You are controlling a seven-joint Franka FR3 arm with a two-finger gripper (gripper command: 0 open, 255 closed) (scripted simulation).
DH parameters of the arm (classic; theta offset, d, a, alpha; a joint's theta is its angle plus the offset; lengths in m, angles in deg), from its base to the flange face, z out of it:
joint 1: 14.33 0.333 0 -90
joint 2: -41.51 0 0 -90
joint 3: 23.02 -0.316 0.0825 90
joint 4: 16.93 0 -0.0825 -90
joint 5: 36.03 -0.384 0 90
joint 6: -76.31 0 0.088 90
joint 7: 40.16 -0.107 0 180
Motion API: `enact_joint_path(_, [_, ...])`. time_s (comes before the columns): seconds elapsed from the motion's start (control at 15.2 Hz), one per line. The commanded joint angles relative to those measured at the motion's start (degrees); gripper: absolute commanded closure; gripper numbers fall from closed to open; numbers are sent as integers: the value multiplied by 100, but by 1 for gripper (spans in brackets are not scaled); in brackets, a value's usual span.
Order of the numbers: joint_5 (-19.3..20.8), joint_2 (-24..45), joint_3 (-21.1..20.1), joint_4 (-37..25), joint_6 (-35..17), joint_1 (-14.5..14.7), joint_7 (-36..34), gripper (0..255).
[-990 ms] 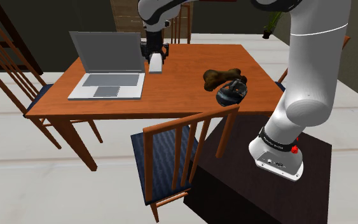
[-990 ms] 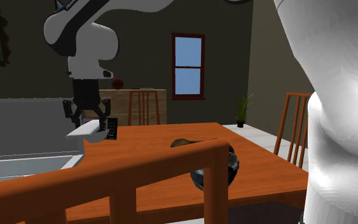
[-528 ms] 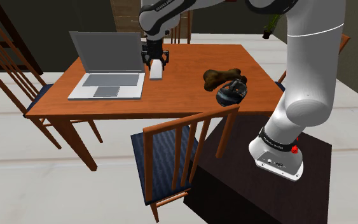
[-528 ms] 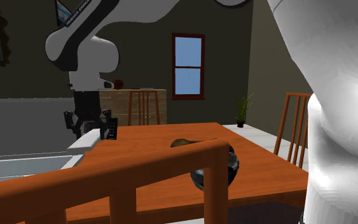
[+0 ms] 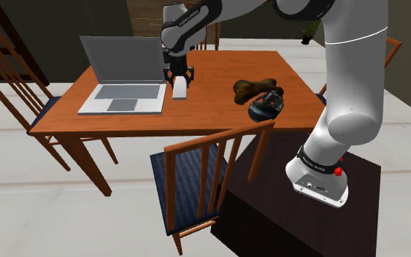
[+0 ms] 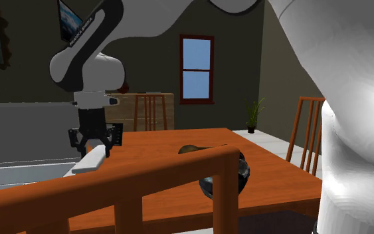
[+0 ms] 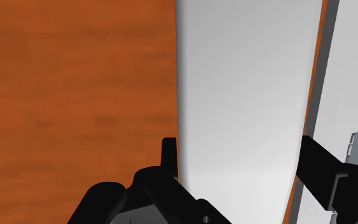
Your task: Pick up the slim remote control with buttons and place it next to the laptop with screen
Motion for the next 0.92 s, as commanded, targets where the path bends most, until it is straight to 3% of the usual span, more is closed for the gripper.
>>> enact_joint_path(0.0, [-6,61,-7,73,-137,6,-5,255])
enact_joint_path(0.86, [-67,667,-46,201,-870,-20,32,255])
